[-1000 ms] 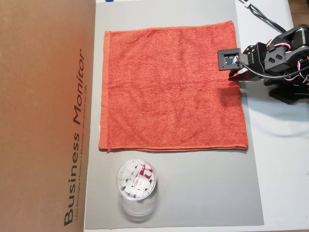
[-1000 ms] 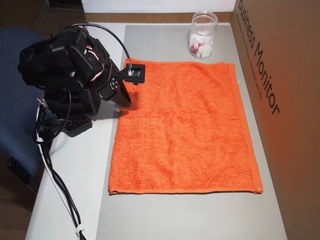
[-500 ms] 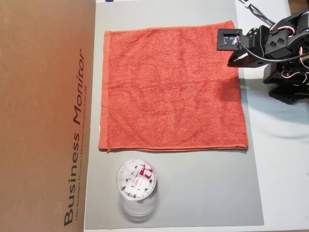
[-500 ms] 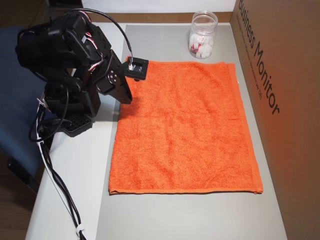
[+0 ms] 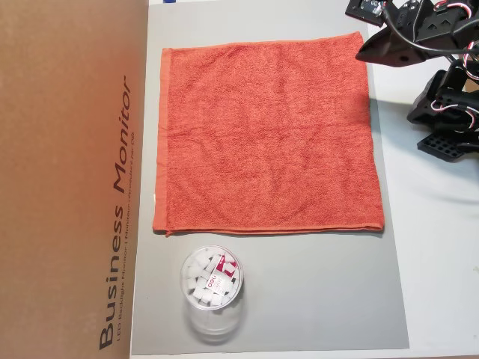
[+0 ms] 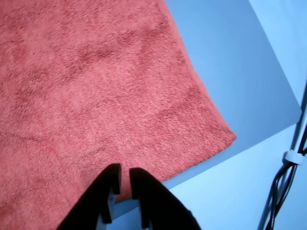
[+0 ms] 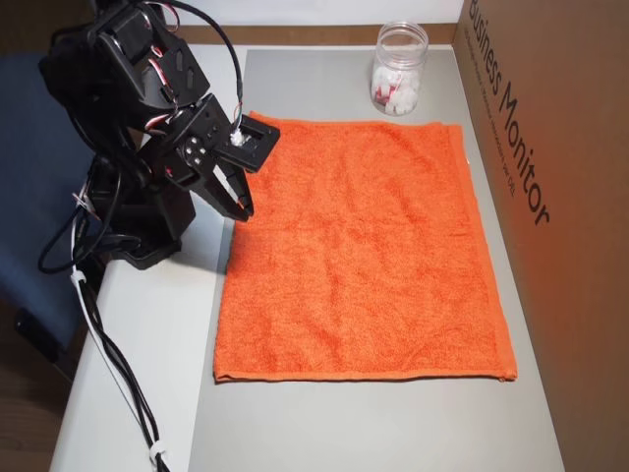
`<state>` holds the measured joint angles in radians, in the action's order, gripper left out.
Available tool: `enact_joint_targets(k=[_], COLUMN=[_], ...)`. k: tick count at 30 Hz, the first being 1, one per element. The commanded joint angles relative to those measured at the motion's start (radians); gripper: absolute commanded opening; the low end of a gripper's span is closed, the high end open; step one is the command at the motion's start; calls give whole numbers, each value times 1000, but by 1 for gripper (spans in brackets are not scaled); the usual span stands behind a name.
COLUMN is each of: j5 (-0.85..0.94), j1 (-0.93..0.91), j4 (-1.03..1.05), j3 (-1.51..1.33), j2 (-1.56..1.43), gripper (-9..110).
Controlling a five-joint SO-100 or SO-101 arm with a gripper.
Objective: Fold the blanket.
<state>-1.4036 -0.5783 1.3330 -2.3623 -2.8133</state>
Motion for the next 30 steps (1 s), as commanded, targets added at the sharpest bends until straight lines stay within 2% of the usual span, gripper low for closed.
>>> enact_joint_targets(k=[1, 15, 22, 30], j5=[-11, -276, -325, -327], j1=[-64, -261, -351, -440], j4=[2, 2, 2, -2], j3=[66, 298, 360, 402], j2=[20, 252, 356, 431], gripper=[0, 1, 2, 18])
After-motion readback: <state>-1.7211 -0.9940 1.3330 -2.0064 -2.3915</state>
